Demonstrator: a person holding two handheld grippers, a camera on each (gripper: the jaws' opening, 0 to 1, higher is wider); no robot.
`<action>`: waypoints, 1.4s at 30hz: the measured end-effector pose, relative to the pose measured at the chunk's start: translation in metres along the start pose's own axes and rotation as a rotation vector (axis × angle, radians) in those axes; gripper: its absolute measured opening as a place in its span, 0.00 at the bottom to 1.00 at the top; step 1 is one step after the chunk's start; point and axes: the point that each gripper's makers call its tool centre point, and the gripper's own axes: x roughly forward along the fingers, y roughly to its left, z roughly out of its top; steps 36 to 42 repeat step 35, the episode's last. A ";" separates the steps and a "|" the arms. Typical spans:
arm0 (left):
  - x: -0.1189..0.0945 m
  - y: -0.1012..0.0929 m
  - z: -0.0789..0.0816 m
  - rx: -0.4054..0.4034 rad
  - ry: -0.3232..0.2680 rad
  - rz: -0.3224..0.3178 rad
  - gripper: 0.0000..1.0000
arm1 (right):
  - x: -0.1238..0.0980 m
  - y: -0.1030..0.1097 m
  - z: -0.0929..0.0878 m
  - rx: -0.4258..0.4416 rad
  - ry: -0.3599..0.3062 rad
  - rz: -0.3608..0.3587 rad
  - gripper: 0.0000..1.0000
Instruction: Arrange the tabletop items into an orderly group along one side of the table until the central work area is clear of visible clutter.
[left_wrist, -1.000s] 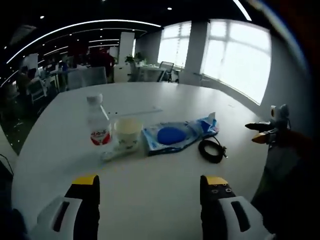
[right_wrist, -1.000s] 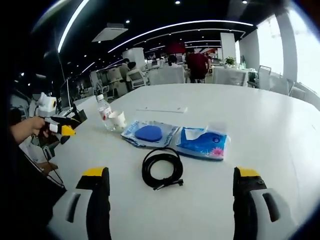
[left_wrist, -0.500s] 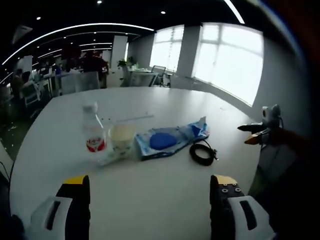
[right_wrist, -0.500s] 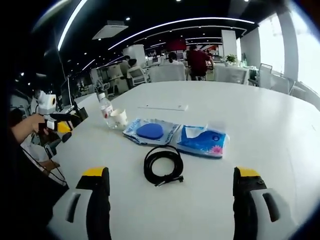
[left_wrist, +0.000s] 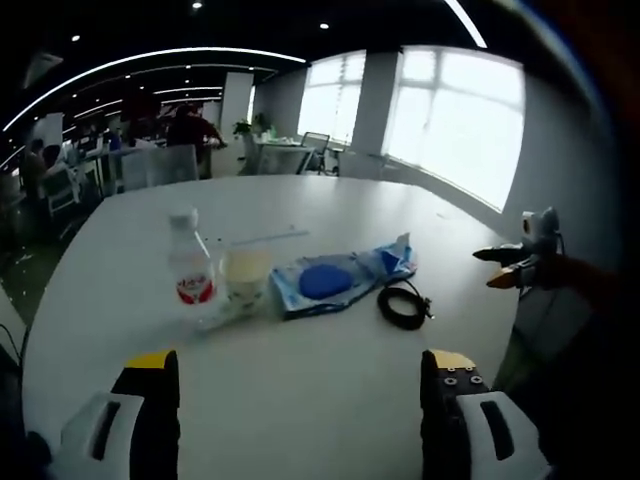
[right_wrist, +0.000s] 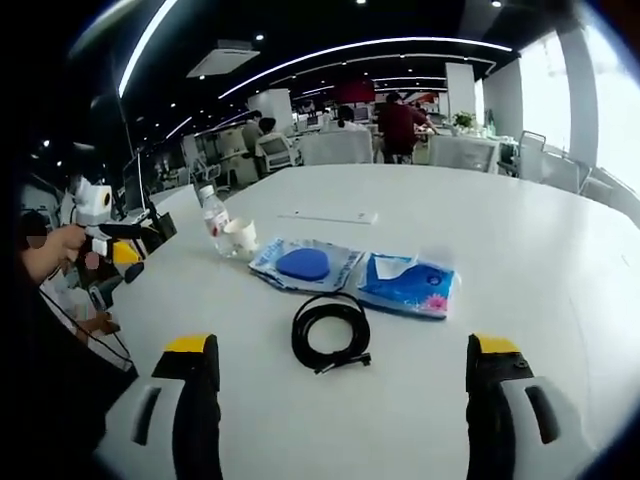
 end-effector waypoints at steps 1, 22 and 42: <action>0.000 0.000 0.000 0.002 0.002 -0.001 0.99 | 0.000 0.000 0.000 -0.001 -0.001 0.000 1.00; -0.001 -0.010 -0.004 0.014 0.007 -0.029 0.99 | -0.006 -0.001 -0.003 -0.003 0.010 -0.017 1.00; 0.000 -0.006 -0.005 0.006 0.005 -0.027 0.99 | -0.006 -0.006 -0.002 -0.006 0.007 -0.023 1.00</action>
